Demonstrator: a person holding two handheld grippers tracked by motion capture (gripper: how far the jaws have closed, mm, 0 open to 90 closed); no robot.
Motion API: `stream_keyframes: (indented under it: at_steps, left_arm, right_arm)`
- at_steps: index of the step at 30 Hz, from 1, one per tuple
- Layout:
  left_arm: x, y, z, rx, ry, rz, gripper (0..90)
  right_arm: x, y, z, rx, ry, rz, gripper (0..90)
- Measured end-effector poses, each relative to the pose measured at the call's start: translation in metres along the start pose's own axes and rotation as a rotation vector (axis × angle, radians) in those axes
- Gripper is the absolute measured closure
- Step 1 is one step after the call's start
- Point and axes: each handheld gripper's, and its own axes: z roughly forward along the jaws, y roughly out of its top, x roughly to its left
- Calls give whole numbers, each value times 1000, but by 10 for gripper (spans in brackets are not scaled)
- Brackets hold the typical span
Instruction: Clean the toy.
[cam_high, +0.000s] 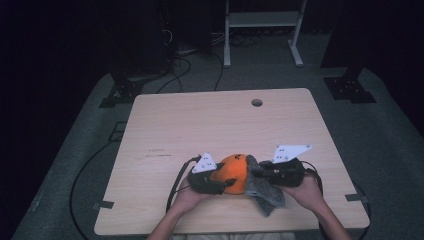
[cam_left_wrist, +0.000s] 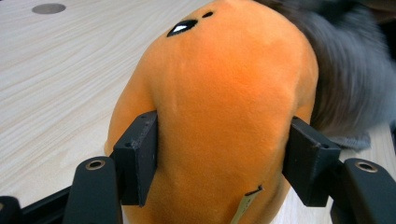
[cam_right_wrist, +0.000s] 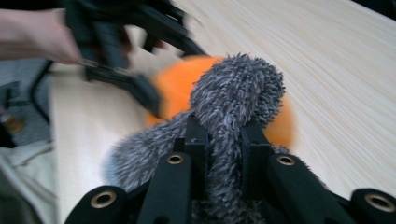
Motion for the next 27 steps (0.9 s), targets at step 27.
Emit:
stream_keyframes:
  at_steps: [27]
  left_arm:
    - [-11, -4, 3, 8, -14, 91, 353]
  right_arm:
    - [-22, -2, -2, -65, 27, 116, 763]
